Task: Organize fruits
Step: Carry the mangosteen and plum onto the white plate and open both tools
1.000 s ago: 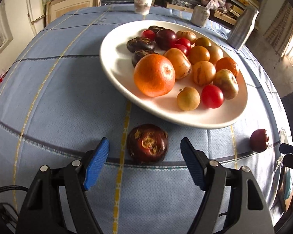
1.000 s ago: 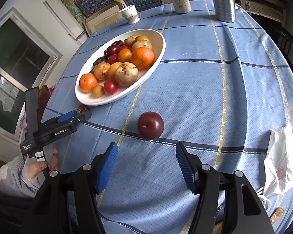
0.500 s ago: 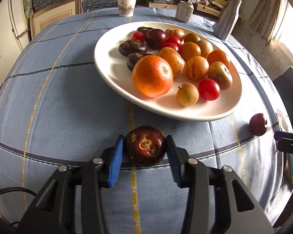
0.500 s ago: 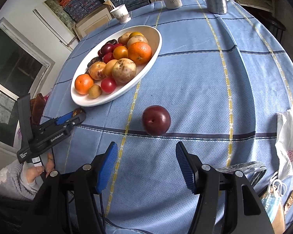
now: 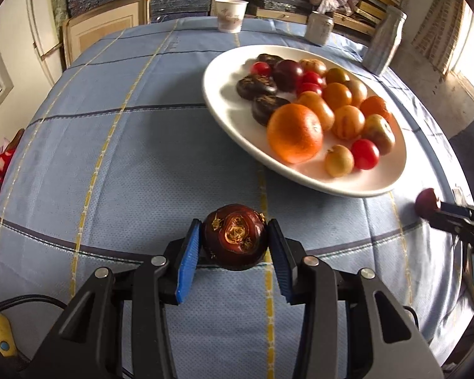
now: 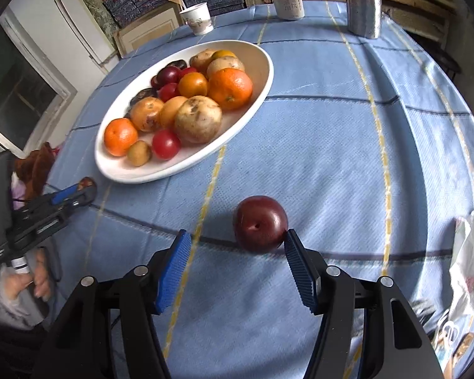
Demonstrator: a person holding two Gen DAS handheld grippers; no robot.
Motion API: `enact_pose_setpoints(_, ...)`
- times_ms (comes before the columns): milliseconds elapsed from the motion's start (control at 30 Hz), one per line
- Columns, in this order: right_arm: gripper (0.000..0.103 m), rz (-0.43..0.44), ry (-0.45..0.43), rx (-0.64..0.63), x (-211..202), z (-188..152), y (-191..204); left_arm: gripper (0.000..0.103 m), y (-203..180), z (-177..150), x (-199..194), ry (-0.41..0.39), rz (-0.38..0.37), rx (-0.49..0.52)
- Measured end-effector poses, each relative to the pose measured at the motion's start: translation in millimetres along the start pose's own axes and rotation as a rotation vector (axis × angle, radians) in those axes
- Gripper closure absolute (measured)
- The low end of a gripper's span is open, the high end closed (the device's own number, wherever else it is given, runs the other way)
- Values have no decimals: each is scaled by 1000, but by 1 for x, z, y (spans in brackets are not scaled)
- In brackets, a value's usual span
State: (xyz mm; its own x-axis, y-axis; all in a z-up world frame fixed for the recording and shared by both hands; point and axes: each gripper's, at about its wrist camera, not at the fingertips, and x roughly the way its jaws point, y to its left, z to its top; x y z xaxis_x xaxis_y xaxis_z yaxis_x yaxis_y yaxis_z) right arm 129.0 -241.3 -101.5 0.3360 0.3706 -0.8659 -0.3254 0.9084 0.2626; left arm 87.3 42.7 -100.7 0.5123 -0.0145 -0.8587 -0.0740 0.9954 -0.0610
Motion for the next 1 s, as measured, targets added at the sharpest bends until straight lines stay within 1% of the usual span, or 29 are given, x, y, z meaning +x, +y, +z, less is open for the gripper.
enact_pose_setpoints(133,43,-30,6,6,6,2,-3,61,-7,0,1,7,-20,13)
enact_pose_setpoints(367,47,-29,9,31,12,7,-9,61,-28,1,6,20,-61,63)
enact_pose_setpoints(500,49,-21,22,21,16,9,-8,61,-37,1,10,30,-68,87)
enact_pose_setpoints(633,49,-25,19,8,17,7,-5,61,-39,1,13,36,-59,93)
enact_pose_setpoints(667,50,-29,18,3,17,7,-5,61,-39,1,14,36,-55,93)
enact_pose_setpoints(700,55,-44,17,-11,17,7,-4,61,-39,1,14,37,-49,92)
enact_pose_setpoints(800,65,-55,18,-28,17,7,-2,61,-37,0,16,41,-40,85)
enact_pose_setpoints(1000,66,-72,15,-56,16,3,3,61,-36,0,16,37,-39,87)
